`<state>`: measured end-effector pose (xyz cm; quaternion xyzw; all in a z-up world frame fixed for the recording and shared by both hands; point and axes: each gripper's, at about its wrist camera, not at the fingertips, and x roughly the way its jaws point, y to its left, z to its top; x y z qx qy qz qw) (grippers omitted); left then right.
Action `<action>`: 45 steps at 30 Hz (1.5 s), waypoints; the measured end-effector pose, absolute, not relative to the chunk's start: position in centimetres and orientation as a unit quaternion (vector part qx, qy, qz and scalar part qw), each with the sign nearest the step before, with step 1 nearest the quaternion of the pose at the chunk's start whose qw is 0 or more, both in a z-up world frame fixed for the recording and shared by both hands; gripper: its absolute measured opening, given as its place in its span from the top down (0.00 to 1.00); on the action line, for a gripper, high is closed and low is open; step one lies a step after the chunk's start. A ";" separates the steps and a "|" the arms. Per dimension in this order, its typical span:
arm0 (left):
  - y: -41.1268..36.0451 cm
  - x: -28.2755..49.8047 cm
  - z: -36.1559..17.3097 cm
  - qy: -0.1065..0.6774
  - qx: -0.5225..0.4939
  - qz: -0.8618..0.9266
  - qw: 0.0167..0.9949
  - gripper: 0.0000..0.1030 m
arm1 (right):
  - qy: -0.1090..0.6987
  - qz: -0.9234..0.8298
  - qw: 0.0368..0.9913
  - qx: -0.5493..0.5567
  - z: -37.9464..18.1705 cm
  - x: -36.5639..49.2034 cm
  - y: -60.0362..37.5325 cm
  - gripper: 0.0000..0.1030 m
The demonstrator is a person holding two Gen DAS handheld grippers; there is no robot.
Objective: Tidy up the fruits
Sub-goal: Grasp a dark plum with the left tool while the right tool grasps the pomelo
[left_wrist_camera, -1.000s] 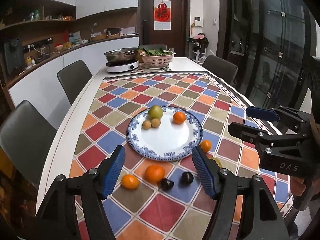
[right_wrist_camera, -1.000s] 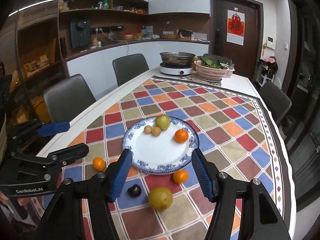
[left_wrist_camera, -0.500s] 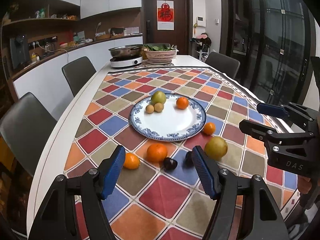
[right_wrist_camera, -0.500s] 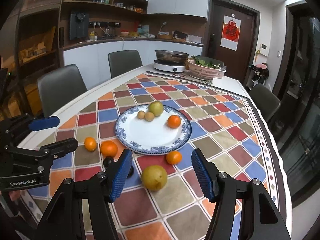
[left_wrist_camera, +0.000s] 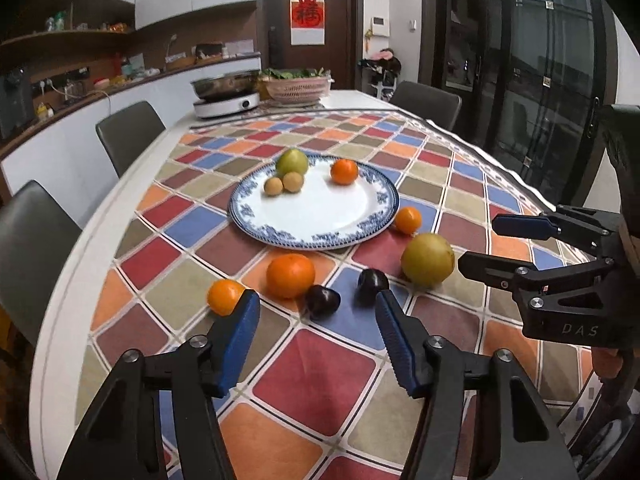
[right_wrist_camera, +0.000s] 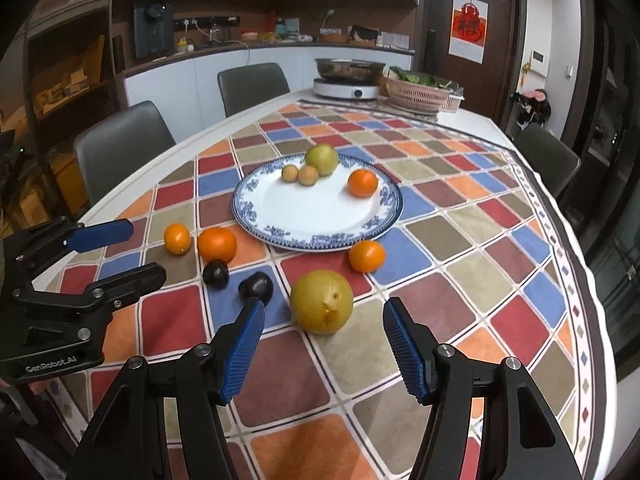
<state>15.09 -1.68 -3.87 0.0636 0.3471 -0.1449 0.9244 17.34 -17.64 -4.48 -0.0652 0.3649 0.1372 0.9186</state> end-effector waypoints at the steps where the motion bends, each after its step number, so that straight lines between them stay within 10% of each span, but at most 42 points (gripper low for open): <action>1: -1.7 15.3 -4.2 0.351 0.064 -0.146 0.923 0.45 | 0.369 0.138 0.917 -0.065 -4.8 17.6 -17.6 0.39; 45: -2.7 20.1 -8.0 0.433 0.009 -0.159 0.887 0.73 | 0.434 0.163 0.886 -0.028 -9.1 22.0 -17.4 0.53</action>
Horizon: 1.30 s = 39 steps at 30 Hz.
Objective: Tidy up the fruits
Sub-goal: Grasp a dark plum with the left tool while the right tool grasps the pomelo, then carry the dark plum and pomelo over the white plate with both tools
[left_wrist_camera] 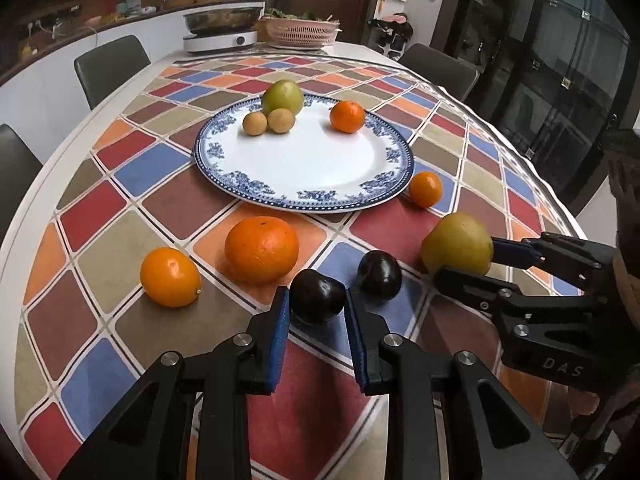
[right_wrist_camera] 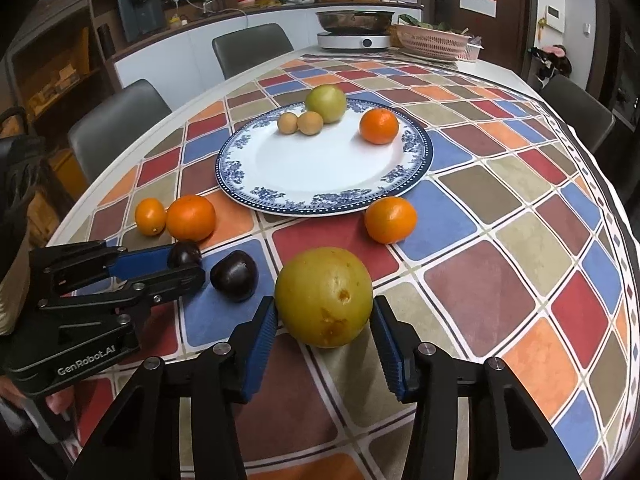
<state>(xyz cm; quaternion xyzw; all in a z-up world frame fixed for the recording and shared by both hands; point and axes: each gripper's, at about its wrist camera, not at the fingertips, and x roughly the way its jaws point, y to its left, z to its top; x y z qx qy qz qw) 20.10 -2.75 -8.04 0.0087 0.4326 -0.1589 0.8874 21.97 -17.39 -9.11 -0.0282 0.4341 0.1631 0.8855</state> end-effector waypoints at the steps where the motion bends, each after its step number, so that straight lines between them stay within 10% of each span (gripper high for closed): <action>1: -2.8 19.9 -7.7 0.430 0.009 -0.158 0.889 0.73 | 0.434 0.163 0.886 -0.027 -9.1 21.9 -17.4 0.53; 39: -2.9 23.1 2.4 0.326 0.048 -0.154 0.932 0.73 | 0.325 0.212 0.921 -0.037 1.1 24.2 -16.9 0.54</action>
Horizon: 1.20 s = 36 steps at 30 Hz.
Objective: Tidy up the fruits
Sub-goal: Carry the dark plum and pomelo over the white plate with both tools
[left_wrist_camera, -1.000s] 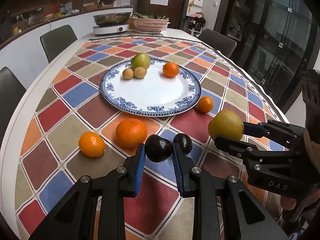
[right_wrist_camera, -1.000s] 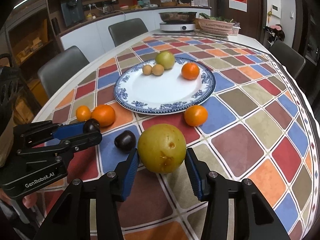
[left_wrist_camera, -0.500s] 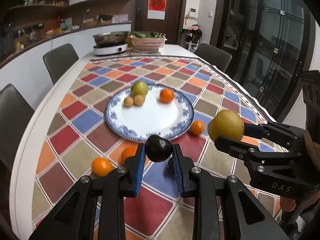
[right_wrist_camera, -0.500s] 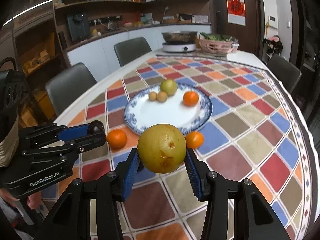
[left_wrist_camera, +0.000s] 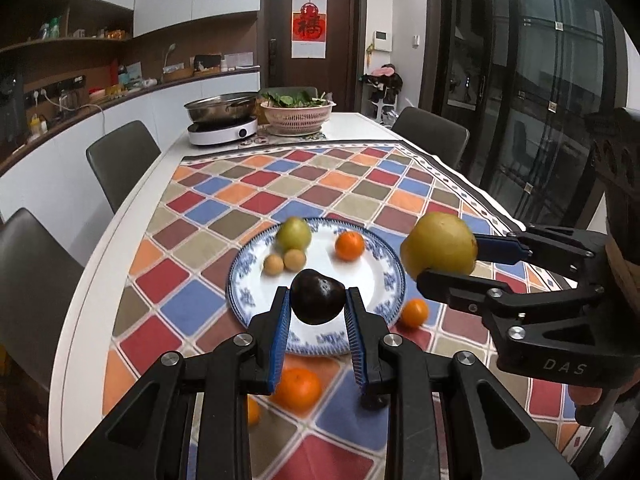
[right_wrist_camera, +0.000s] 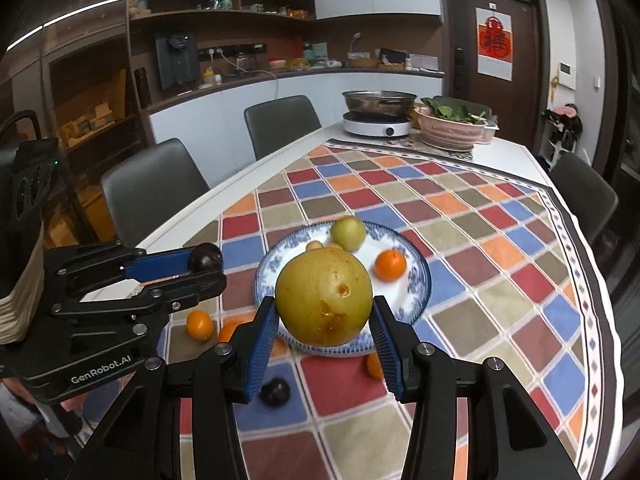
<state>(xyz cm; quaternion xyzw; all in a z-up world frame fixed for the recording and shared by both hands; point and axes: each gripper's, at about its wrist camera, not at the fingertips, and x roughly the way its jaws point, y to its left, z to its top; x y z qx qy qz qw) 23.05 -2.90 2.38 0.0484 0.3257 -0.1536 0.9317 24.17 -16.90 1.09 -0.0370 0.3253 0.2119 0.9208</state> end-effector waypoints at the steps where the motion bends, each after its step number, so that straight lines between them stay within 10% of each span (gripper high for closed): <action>1: -2.8 23.5 2.4 0.326 0.048 -0.154 0.931 0.73 | 0.327 0.214 0.920 -0.038 1.2 24.7 -16.7 0.54; 36: -0.6 37.5 -5.6 0.463 0.048 -0.171 0.868 0.73 | 0.494 0.216 0.842 -0.006 -6.6 40.4 -13.4 0.54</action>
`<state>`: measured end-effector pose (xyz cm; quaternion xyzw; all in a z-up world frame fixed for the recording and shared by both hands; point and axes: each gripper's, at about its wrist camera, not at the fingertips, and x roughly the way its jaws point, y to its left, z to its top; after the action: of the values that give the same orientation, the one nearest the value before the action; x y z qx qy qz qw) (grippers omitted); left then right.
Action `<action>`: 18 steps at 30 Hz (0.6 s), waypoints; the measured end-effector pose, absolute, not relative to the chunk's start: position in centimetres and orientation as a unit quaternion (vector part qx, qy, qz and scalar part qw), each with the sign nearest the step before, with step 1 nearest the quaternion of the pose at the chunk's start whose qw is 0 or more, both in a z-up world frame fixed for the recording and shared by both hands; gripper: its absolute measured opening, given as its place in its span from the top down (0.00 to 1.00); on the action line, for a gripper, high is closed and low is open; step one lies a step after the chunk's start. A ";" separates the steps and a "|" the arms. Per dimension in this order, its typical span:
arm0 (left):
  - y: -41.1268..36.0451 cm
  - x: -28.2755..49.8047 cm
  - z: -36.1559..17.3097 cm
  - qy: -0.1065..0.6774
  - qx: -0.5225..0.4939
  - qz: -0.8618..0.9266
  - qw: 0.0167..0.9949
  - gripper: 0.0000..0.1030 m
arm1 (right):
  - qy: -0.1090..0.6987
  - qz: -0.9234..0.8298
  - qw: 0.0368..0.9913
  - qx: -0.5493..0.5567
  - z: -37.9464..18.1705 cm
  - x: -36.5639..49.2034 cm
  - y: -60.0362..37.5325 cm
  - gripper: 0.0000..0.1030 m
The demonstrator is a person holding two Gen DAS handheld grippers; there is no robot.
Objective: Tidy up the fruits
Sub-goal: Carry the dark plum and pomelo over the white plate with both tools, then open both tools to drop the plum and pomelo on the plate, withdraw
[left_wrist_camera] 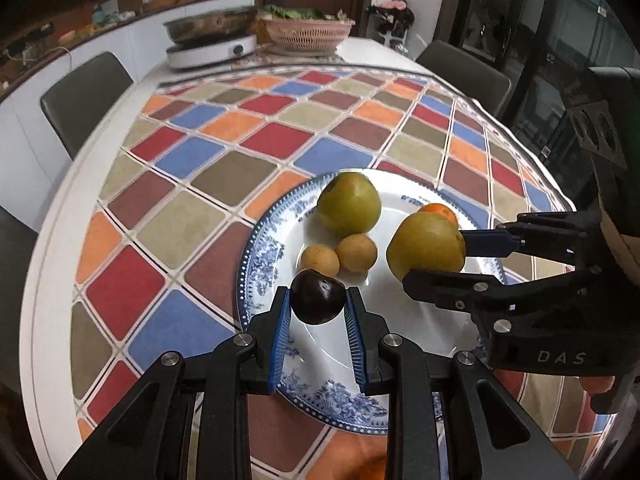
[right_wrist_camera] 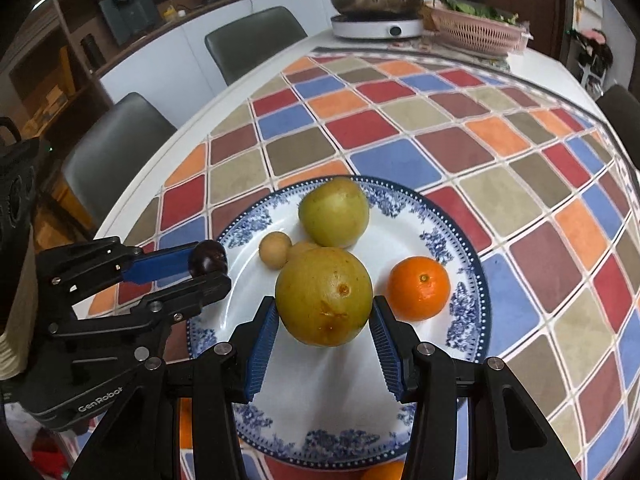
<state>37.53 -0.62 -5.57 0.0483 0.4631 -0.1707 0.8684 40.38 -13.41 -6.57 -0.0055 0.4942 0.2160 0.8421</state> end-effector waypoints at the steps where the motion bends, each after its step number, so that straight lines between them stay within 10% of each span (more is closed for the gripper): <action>1: -0.7 37.7 -5.8 0.467 0.052 -0.173 0.866 0.73 | 0.496 0.216 0.841 -0.006 -6.7 40.4 -13.3 0.54; 18: 0.1 37.4 -5.3 0.468 0.058 -0.147 0.869 0.54 | 0.504 0.215 0.836 0.003 -7.6 40.4 -13.7 0.53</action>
<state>37.37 0.06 -5.33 0.0581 0.4684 -0.1474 0.8692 40.44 -13.74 -7.56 0.0032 0.5044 0.2146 0.8364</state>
